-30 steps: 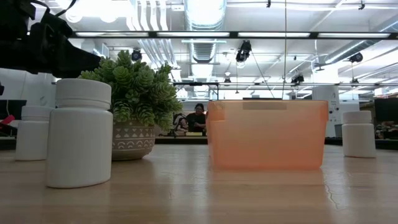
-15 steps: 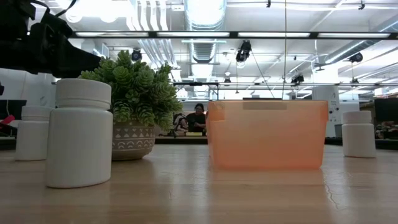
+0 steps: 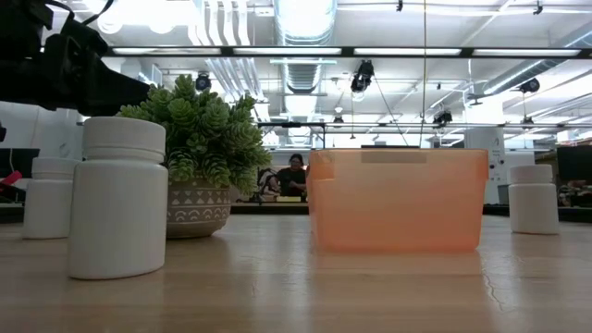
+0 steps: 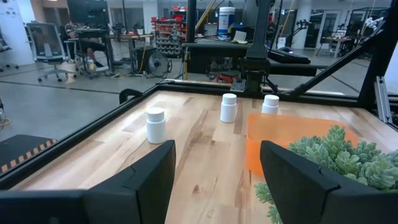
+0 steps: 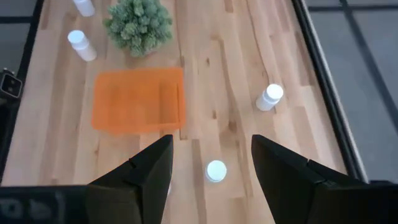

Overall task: Pick and place pill bottles into a basket
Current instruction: Put the white medicine bottle into the orange bin

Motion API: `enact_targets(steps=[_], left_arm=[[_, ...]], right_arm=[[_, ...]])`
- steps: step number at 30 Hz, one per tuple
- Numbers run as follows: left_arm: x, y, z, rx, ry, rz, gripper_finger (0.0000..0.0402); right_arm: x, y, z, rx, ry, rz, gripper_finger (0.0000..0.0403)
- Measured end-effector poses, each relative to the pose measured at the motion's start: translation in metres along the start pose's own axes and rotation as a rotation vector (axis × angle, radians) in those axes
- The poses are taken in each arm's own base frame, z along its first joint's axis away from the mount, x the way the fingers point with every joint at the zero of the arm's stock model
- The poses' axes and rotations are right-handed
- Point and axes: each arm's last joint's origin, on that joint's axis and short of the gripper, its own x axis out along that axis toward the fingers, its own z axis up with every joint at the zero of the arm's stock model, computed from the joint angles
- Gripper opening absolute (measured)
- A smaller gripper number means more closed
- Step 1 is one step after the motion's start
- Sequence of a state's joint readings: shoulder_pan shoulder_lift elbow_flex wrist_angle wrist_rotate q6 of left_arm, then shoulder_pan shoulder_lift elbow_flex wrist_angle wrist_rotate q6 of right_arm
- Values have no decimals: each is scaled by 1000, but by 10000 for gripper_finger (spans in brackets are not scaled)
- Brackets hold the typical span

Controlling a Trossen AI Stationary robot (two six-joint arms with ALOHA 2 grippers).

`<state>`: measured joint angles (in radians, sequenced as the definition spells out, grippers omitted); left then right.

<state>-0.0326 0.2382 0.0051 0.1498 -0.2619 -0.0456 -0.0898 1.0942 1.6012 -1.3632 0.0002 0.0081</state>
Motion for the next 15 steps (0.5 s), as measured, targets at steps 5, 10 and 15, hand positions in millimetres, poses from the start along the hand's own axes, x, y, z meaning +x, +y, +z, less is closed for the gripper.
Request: enact_targets(steps=[5,10,15], left_arm=[[0,0,0,0,0,0,218],[0,0,0,0,0,0,218],[0,0,0,0,0,0,218]], right_arm=[[27,0,12,141,92,-6,206],[61,2,17,261,300,7,206],[87,3,15,293,507,15,206]])
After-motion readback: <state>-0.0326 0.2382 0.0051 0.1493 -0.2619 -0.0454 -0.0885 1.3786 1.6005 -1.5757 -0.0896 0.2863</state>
